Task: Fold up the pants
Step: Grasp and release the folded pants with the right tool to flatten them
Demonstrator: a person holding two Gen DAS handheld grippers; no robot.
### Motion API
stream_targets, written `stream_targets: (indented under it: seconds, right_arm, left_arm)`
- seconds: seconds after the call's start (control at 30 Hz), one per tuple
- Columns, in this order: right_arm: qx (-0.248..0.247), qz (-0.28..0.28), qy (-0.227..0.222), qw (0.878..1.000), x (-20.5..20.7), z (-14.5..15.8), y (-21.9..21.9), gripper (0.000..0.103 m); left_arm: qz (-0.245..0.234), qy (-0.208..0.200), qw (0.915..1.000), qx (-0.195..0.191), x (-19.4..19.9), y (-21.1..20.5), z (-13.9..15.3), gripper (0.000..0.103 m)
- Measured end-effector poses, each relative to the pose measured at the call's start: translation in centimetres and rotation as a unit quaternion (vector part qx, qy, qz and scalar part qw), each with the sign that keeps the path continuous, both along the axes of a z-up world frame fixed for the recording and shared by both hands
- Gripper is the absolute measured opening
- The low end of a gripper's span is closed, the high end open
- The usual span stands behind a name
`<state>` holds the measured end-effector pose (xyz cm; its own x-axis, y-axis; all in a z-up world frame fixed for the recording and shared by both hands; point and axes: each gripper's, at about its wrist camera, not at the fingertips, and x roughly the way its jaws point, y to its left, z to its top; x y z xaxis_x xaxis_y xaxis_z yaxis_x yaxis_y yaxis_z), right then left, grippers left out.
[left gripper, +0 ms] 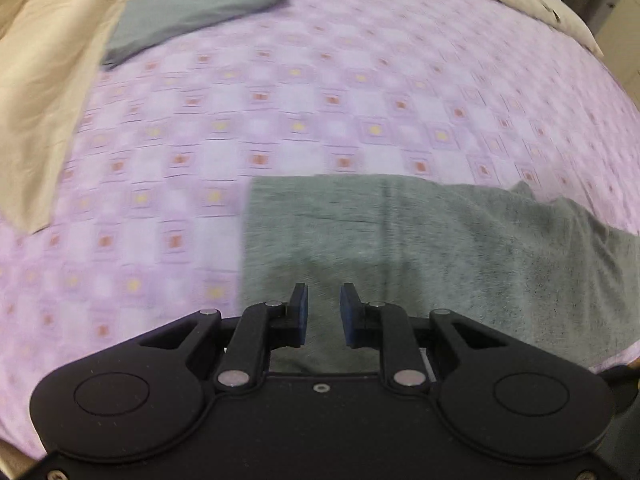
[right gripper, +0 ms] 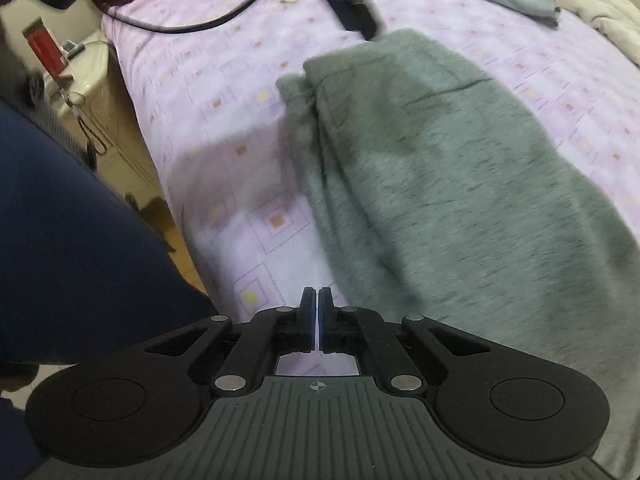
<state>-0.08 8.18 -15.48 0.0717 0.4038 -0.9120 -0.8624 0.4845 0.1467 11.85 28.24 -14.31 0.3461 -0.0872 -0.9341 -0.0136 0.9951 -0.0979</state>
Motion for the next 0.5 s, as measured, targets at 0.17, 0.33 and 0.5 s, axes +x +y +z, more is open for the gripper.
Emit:
stream_targets:
  seconds: [0.17,0.33,0.5]
  right_arm:
    - [0.018,-0.102,-0.177,0.979,-0.9,4.0,-1.3,0.005]
    - [-0.051,-0.149,-0.308,0.938,-0.8,4.2,0.0,0.012]
    - [-0.058,-0.004,-0.225,0.973,-1.1,2.7,1.8,0.012]
  left_arm:
    - [-0.003,0.026,0.9995,-0.019,1.2,-1.1,-1.0,0.028]
    - [-0.013,0.035,0.9992,-0.012,1.3,-1.1,-1.5,0.028]
    - [0.003,0.038,0.9992,-0.011,1.3,0.0,-1.3,0.028]
